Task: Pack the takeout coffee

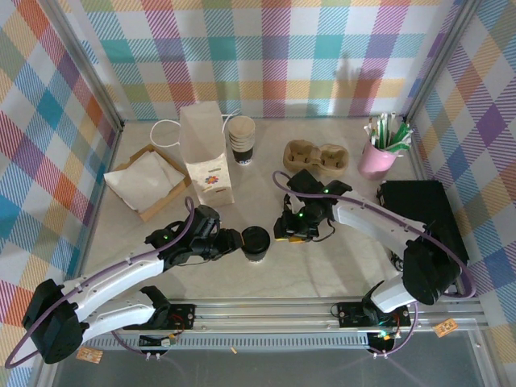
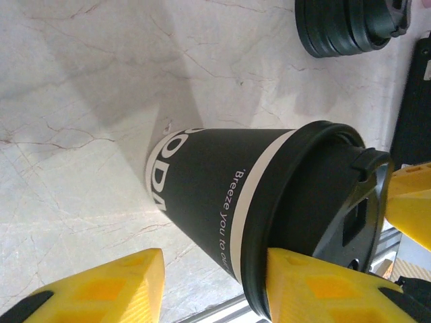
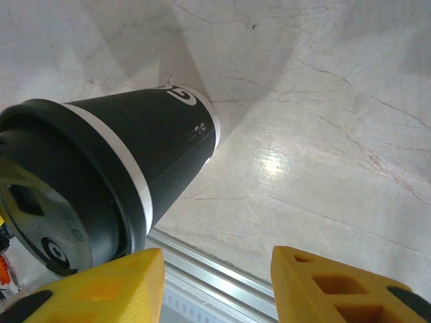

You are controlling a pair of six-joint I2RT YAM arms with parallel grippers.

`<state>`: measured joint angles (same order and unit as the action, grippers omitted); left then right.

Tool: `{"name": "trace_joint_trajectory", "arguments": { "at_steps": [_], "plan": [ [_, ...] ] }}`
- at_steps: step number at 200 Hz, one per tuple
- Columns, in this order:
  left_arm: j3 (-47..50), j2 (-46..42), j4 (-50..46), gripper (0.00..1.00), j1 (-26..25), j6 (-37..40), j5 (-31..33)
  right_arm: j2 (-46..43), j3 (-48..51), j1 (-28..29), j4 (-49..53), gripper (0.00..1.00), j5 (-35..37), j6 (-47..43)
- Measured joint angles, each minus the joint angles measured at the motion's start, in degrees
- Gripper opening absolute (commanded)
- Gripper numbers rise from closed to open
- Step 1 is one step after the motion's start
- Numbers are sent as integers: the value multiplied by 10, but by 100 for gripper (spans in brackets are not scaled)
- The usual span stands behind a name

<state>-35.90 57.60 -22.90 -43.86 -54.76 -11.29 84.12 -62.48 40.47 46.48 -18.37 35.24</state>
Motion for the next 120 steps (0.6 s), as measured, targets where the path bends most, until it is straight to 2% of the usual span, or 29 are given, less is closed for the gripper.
{"name": "trace_joint_trajectory", "arguments": {
  "at_steps": [78,120],
  "plan": [
    [-33,12,-22,45,0,19,0,-35,-26,0,12,51,29,-49],
    [-19,-35,-37,43,0,15,1,-37,-50,19,1,54,28,-109]
  ]
}}
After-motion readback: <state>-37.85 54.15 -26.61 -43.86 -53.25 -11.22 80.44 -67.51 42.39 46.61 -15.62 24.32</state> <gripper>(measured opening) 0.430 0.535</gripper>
